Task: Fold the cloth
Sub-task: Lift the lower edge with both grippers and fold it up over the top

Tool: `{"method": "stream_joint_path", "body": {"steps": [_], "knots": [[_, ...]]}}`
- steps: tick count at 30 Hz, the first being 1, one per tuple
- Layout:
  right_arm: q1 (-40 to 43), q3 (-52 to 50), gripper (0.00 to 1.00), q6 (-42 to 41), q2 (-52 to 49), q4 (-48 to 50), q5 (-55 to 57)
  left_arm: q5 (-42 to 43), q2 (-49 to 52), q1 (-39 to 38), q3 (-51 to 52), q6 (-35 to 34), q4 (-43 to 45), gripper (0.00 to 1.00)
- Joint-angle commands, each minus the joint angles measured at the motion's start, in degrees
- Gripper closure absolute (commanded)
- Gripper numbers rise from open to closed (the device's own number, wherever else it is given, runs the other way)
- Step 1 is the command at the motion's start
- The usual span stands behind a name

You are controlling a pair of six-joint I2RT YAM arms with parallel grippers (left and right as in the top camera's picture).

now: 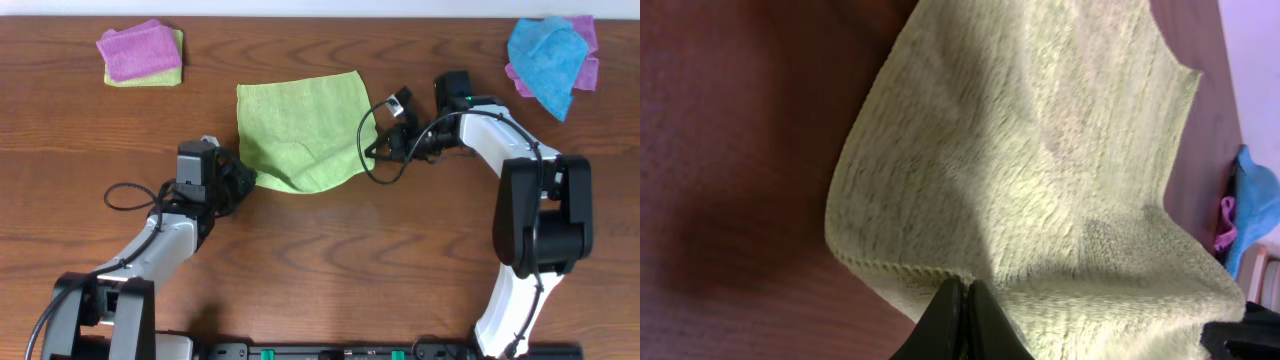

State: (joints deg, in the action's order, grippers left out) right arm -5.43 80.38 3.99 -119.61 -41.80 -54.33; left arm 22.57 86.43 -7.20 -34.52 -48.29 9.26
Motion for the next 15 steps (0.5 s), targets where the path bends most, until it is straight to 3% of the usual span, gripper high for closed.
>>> {"method": "stream_joint_path", "body": {"steps": [1,9,15], "knots": [[-0.28,2.1,0.98,0.07,-0.61,-0.22,0.96,-2.12,0.46,0.07,-3.41,-0.5,0.46,0.94],[-1.33,2.58,0.99,-3.93,-0.61,3.21,3.63,-7.98,0.46,0.09,-6.71,0.5,4.37,0.94],[-2.27,2.58,0.99,-11.45,-0.61,11.52,7.45,-11.45,0.57,0.11,-6.82,0.74,7.23,0.94]]}}
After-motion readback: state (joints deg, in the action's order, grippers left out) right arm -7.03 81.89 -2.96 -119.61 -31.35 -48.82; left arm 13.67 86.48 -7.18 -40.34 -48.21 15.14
